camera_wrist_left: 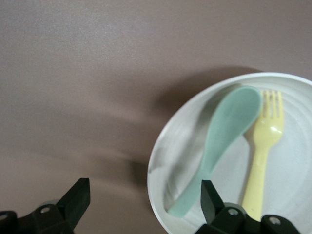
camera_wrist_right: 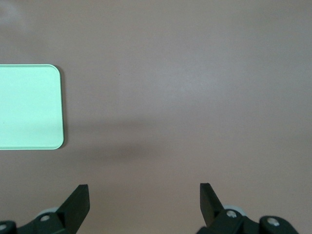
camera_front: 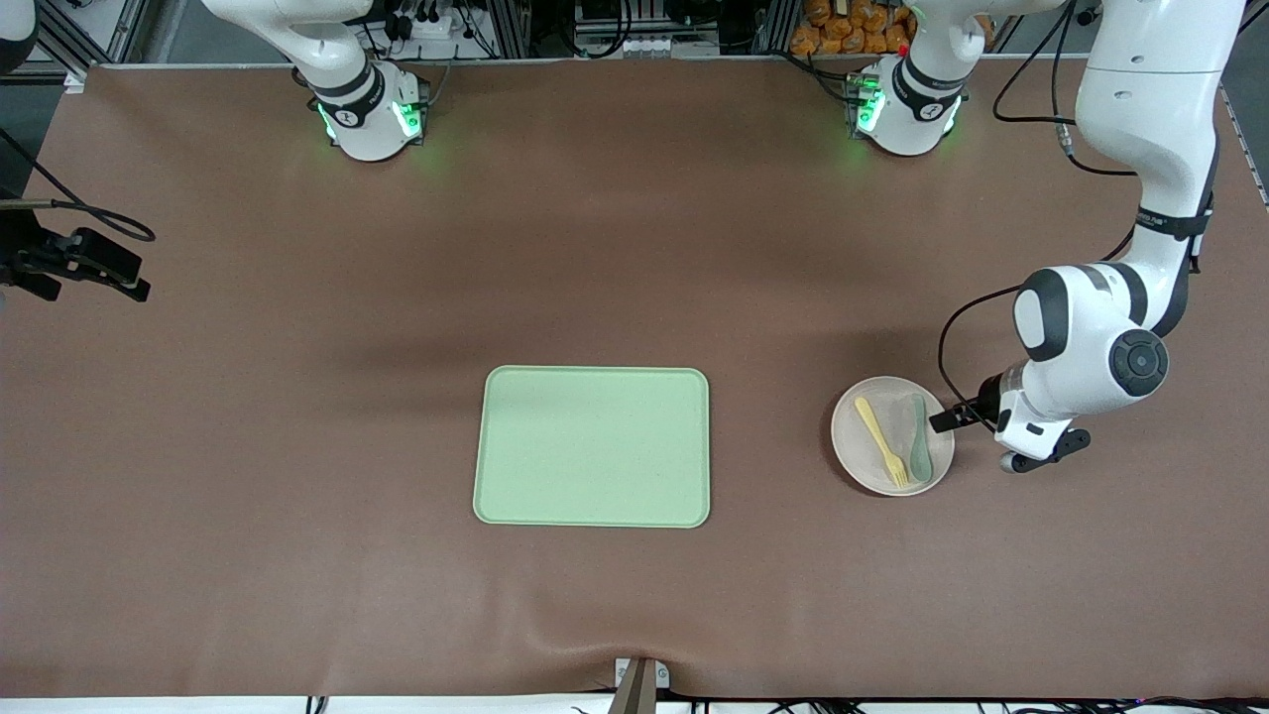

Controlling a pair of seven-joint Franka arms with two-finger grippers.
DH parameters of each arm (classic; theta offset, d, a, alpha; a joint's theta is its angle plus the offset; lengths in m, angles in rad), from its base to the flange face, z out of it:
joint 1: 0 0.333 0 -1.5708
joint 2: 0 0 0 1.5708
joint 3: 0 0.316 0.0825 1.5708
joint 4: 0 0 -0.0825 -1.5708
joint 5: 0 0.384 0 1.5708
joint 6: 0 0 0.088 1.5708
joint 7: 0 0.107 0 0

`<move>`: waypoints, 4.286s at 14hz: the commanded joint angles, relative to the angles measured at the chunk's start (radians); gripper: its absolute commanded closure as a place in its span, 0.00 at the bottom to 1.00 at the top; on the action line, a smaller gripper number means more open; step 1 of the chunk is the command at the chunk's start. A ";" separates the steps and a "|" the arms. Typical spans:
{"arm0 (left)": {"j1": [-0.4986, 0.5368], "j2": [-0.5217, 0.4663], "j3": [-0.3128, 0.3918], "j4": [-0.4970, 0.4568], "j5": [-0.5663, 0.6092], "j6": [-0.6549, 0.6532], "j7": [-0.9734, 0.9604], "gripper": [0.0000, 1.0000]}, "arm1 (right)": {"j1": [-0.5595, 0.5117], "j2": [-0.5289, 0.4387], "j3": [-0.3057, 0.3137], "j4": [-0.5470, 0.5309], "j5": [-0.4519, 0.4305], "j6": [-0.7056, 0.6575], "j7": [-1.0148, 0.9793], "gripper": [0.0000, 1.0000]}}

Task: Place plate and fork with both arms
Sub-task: 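Close the left gripper on the white plate's rim, then carry the plate with the left gripper onto the green tray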

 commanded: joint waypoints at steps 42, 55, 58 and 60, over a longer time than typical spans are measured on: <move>-0.040 0.046 -0.183 0.200 -0.350 0.041 0.041 1.00 | -0.034 0.008 0.017 0.017 0.021 -0.013 -0.012 0.00; -0.322 0.266 -0.171 0.489 -0.342 0.043 -0.134 1.00 | -0.036 0.008 0.017 0.017 0.021 -0.015 -0.013 0.00; -0.377 0.317 -0.159 0.526 -0.341 0.043 -0.137 1.00 | -0.036 0.008 0.017 0.017 0.022 -0.015 -0.013 0.00; -0.388 0.325 -0.156 0.526 -0.341 0.041 -0.135 1.00 | -0.034 0.008 0.017 0.017 0.021 -0.015 -0.013 0.00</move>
